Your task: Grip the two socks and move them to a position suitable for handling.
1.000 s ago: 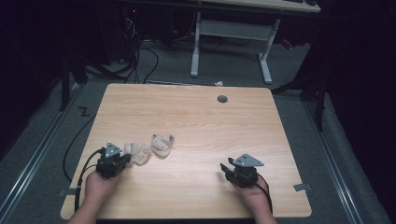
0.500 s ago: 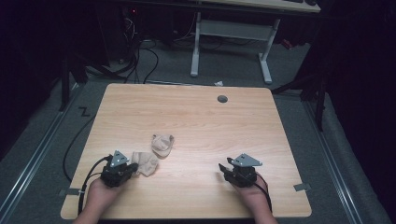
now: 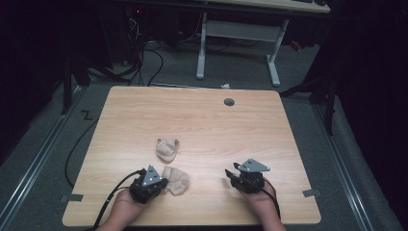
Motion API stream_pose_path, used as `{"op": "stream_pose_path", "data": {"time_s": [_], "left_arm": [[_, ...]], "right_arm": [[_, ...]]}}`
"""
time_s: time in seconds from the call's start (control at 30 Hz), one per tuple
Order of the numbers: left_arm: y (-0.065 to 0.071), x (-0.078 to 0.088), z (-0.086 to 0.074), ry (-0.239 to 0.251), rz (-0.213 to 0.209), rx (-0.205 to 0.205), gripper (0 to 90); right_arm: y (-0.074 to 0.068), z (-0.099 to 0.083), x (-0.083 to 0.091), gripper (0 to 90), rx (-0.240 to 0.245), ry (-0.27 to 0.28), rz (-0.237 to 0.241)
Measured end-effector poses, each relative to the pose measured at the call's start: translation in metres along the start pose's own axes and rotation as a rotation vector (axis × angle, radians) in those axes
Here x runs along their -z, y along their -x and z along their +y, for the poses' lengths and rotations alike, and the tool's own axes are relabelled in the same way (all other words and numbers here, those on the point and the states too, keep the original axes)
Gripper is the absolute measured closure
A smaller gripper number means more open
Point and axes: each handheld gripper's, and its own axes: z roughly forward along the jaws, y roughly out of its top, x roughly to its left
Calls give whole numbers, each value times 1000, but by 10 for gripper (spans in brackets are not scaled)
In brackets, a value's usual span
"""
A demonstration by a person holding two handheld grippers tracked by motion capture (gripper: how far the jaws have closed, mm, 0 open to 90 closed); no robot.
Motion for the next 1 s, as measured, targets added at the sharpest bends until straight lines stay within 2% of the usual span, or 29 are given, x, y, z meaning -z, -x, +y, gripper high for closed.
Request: {"op": "stream_pose_path", "data": {"time_s": [0.07, 0.1, 0.13, 0.17, 0.2, 0.3, 0.4, 0.43, 0.47, 0.5, 0.53, 0.57, 0.6, 0.63, 0.77, 0.8, 0.83, 0.97, 1.0], "left_arm": [[8, -6, 6, 7, -15, -14, 862], [14, -10, 8, 32, -35, 49, 855], [14, -10, 8, 32, -35, 49, 845], [15, -13, 13, 18, -28, 2, 822], [16, -13, 16, 19, -12, -19, 801], [17, -5, 19, 66, 1, -18, 736], [15, 8, 20, 101, -4, -6, 726], [15, 17, 17, 92, -5, -19, 773], [15, 17, 17, 92, -5, -19, 798], [15, 20, 12, 51, -28, -24, 827], [17, 19, 10, 16, -43, -30, 839], [21, 16, 7, -26, -51, -53, 848], [21, 16, 7, -26, -51, -53, 851], [26, 9, 4, -88, -33, -101, 851], [26, 5, 5, -79, -45, -77, 838], [26, 5, 5, -76, -39, -77, 838], [24, 3, 5, -70, -34, -64, 829], [20, 0, 8, -57, -18, -46, 818], [17, -2, 10, -43, -11, -37, 814]], "right_arm": [[-2, 1, 0, 560, 6, 1, 4], [-3, 1, 0, 565, 10, 1, 10], [-4, 1, -1, 568, 12, 0, 13], [-5, 2, -1, 574, 17, -1, 18], [-6, 2, -2, 582, 19, -4, 19], [-11, 3, -4, 592, 32, -8, 33], [-14, 4, -6, 608, 36, -10, 44], [-20, 6, -8, 708, 48, -19, 60], [-20, 6, -8, 708, 48, -19, 60], [-23, 10, -9, 855, 39, -29, 77], [-25, 13, -10, 890, 28, -28, 88], [-27, 17, -11, 900, 25, -17, 101], [-27, 17, -11, 900, 25, -17, 101], [-36, 25, -16, 900, 42, -16, 126], [-55, 31, -28, 899, 104, -45, 150], [-55, 31, -28, 899, 104, -45, 150], [-63, 32, -33, 899, 142, -65, 155], [-67, 30, -35, 899, 159, -81, 165], [-69, 28, -33, 898, 160, -82, 187]]}}
